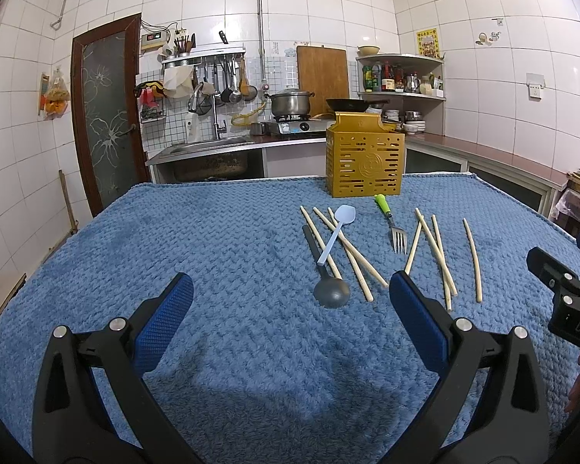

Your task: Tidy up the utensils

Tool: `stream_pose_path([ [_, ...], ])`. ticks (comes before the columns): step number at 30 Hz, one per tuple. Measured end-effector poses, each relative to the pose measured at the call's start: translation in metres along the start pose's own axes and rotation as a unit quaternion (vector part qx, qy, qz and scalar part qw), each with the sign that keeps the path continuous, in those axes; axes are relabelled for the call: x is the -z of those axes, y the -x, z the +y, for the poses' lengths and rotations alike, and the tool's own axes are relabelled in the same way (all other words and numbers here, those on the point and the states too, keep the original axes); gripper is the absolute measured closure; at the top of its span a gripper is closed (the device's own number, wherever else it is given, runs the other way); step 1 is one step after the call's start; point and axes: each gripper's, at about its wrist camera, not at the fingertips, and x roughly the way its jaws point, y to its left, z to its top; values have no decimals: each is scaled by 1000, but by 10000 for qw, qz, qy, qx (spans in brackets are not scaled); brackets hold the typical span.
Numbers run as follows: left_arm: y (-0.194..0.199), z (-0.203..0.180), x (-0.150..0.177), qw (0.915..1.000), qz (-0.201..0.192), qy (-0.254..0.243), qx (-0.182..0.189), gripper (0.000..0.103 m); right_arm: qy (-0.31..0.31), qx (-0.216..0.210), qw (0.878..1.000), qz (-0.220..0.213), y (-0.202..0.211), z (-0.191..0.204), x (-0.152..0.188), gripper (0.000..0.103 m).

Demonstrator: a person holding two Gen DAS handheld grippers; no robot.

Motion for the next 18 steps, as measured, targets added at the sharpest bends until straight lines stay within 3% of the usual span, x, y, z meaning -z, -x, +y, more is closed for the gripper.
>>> stream_pose_path([
  [18, 0, -2, 2, 10000, 14, 2, 13, 5, 1, 0, 10000, 6, -1, 0, 0, 4],
])
